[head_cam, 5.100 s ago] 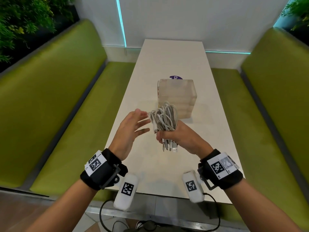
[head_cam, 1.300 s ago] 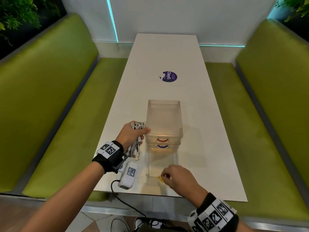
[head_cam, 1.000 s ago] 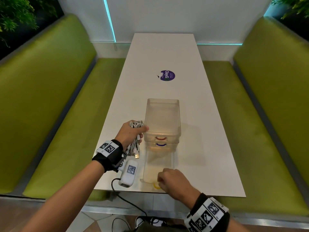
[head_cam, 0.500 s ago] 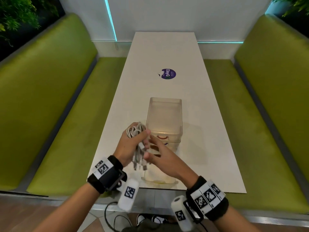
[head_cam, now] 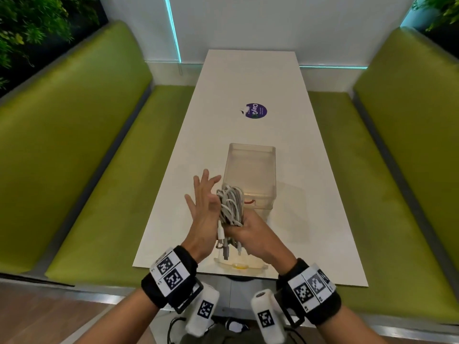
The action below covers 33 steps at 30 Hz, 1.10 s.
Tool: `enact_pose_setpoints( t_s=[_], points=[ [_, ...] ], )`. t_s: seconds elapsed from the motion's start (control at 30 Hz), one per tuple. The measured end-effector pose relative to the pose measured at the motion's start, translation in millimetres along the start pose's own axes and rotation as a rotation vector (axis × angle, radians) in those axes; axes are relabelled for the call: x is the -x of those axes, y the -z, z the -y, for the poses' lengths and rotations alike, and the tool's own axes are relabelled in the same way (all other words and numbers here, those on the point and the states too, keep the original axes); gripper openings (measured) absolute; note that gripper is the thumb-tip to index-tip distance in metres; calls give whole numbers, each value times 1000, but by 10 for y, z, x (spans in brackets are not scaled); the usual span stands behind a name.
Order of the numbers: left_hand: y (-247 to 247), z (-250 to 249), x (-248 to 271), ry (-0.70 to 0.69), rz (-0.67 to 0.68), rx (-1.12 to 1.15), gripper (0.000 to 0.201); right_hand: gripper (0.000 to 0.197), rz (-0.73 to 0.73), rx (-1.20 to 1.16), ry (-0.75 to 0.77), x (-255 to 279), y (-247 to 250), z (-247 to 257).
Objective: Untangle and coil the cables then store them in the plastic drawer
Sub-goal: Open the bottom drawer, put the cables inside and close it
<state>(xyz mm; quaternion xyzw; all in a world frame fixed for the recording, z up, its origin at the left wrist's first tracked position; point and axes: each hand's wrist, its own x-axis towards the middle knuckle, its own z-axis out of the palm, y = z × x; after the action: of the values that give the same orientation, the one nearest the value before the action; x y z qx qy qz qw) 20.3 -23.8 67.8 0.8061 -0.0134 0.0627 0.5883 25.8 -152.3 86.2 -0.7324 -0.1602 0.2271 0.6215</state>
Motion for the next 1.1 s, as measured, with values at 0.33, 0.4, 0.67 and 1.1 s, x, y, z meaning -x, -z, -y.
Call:
enact_pose_setpoints(
  t_s=[0.33,0.4,0.67,1.1],
  points=[
    [143,112,-228,-49,61,-178,72,16,42,647,-416,-6,476,-304],
    [143,193,-397,-123,165,-413,64,21,86,1016,-525,-81,470,-366],
    [-9,350,-708,-169,411,-701,44,28,219,1588,-640,-434,-71,-594],
    [109,315,-799,-139,377,-826,51,80,-394,924,-749,-733,-204,-1008]
  ],
)
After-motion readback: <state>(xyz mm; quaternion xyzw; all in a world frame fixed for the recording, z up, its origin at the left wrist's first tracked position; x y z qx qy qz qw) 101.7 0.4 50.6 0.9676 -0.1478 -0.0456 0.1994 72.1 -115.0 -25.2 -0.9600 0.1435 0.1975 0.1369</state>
